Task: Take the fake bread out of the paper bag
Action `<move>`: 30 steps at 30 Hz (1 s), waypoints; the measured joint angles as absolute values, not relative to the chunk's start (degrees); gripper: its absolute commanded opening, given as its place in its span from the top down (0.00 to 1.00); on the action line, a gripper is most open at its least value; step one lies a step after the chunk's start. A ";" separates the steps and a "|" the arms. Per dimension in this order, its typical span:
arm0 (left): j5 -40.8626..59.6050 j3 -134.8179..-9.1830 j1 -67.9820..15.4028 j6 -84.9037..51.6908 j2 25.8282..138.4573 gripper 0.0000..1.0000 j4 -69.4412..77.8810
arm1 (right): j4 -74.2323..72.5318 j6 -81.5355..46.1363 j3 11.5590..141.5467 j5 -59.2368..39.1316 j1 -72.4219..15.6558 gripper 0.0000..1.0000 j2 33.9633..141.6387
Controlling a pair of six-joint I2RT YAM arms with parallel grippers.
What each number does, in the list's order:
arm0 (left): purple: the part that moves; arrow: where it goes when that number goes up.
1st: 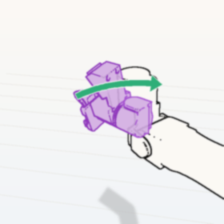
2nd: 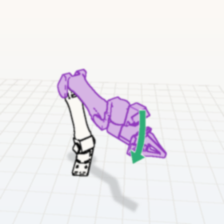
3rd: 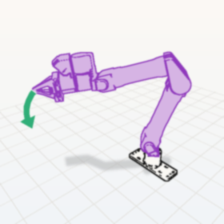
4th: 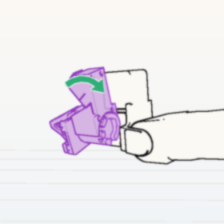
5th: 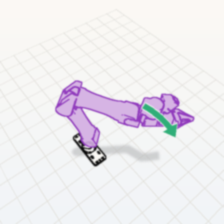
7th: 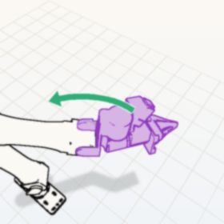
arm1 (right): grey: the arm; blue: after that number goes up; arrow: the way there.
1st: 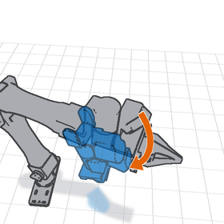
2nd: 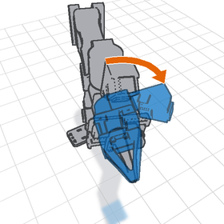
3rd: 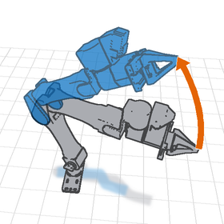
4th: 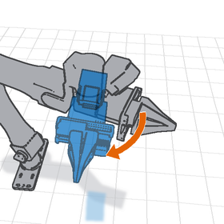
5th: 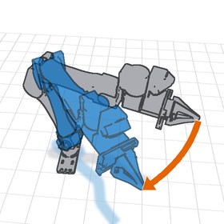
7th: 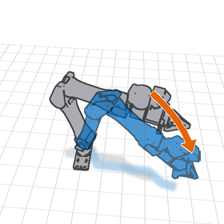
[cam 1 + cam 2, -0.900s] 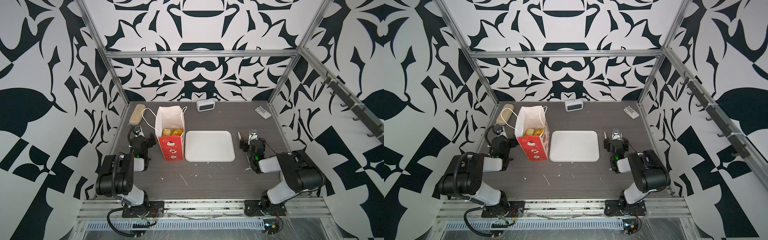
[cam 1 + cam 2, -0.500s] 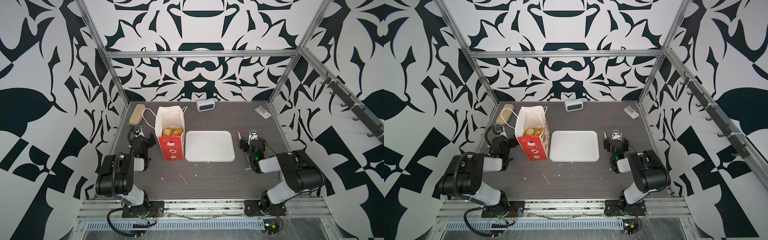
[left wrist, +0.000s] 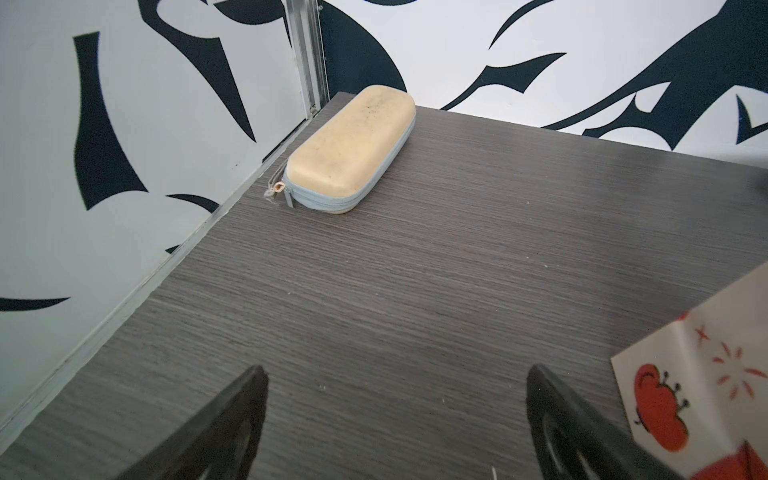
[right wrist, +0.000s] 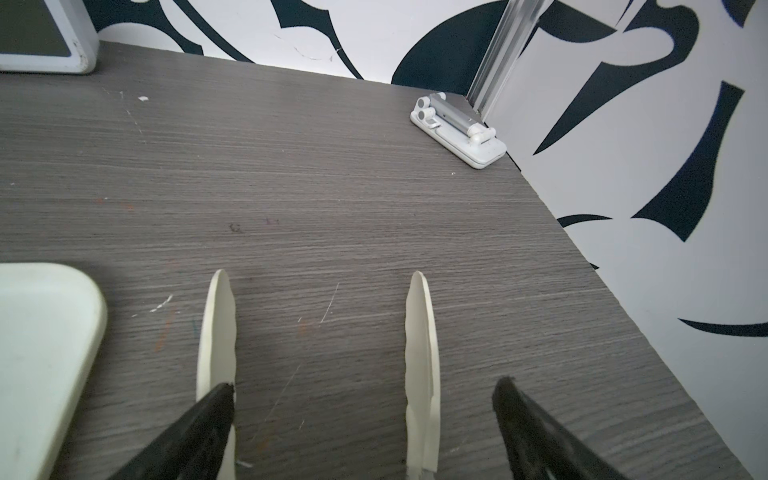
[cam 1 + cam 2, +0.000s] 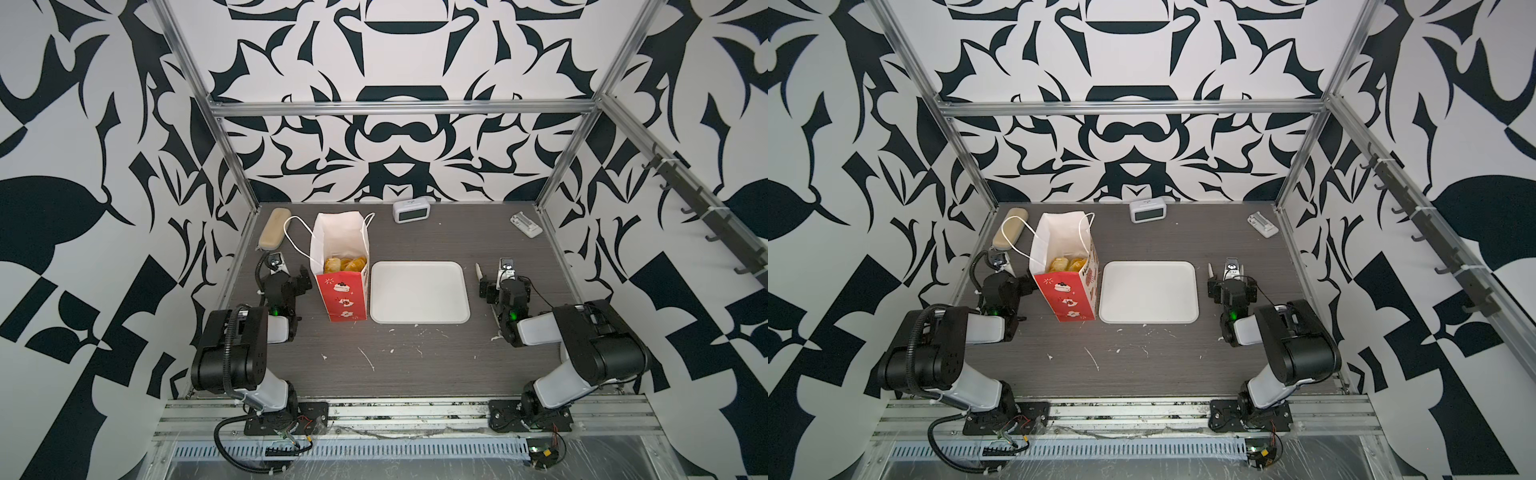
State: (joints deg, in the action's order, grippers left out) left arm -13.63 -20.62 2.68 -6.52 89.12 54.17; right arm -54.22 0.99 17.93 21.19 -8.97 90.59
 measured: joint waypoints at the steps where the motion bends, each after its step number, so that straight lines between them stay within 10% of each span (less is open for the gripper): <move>1: -13.63 -20.62 2.68 -6.52 89.12 0.01 54.17 | -54.22 1.02 17.93 21.19 -8.97 0.00 90.59; 20: -12.58 -21.15 2.66 -5.87 88.05 0.03 51.22 | -53.84 0.78 17.93 22.00 -8.97 0.03 90.17; 30: -16.16 -34.33 0.30 -8.54 60.05 0.13 24.82 | -33.08 -1.83 24.51 23.62 -10.79 0.06 67.75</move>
